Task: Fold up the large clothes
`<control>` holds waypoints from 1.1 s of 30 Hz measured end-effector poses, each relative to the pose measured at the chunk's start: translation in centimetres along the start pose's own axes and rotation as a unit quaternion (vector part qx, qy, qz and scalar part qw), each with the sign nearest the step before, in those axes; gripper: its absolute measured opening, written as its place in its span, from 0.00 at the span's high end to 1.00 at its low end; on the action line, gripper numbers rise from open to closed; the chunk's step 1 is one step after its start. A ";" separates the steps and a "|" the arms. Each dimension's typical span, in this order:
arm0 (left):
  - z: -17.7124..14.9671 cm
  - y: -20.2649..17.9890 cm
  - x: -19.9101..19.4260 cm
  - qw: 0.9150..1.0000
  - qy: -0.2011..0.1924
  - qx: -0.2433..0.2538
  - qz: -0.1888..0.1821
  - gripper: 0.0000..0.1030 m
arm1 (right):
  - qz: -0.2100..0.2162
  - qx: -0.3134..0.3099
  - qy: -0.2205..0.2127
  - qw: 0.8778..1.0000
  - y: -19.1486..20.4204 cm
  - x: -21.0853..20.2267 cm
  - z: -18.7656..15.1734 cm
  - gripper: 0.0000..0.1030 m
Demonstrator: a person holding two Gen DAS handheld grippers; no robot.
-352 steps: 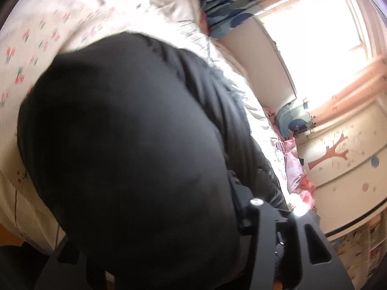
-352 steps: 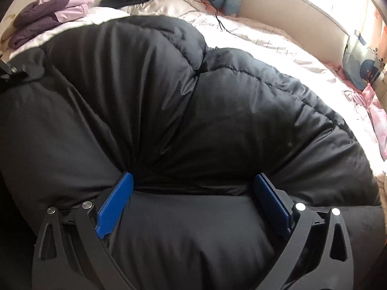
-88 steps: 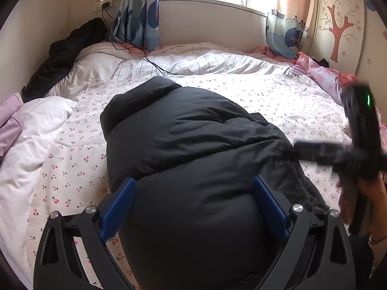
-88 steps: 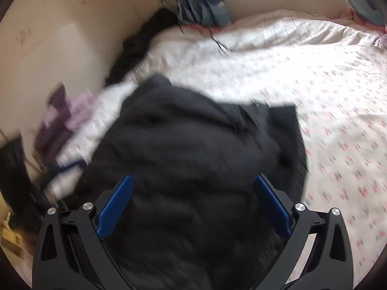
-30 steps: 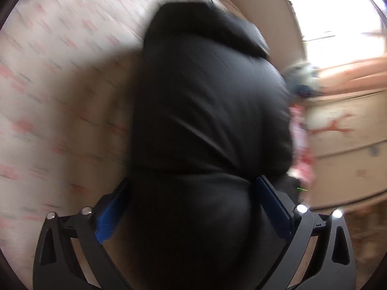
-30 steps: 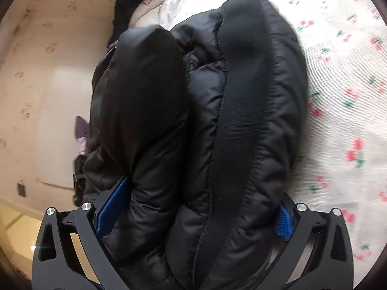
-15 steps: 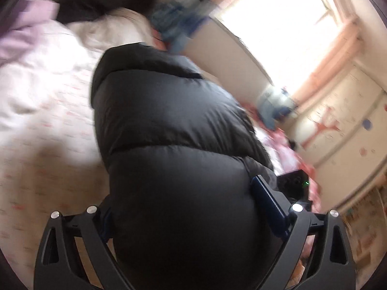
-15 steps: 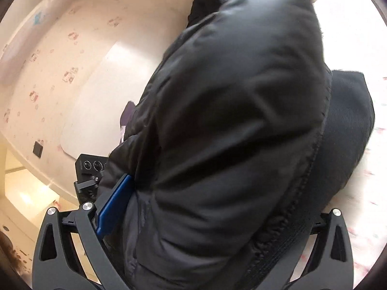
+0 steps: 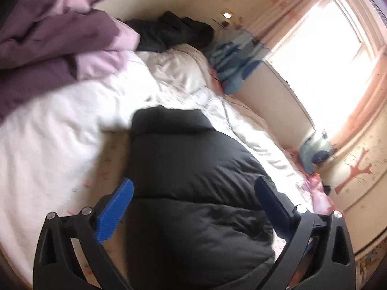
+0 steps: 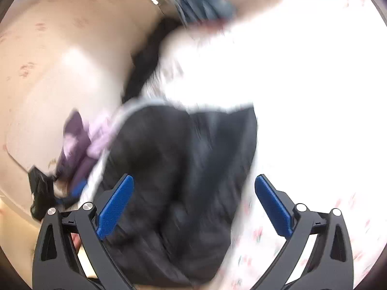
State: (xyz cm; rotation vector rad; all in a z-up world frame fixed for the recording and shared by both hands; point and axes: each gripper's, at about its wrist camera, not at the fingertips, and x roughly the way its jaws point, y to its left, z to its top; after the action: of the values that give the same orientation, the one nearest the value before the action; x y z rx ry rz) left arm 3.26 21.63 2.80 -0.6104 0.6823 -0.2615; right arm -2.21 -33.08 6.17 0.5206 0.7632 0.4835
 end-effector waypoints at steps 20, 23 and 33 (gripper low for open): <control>-3.5 -1.8 4.9 0.993 0.094 0.049 0.060 0.07 | -0.072 -0.134 0.126 0.980 5.0 7.4 -4.7 0.06; -4.2 -2.3 5.5 0.988 0.103 0.072 0.087 0.07 | -0.081 -0.119 0.192 0.971 3.4 10.6 -7.1 0.06; -5.1 -4.8 3.5 0.978 0.050 0.148 0.137 0.07 | -0.111 -0.160 0.141 0.971 6.9 6.3 -10.7 0.06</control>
State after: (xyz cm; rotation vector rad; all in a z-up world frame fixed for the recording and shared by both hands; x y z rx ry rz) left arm 2.45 14.14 0.77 -0.2152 0.7973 -0.1330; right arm -7.83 -21.30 0.51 0.0631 0.9808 0.4641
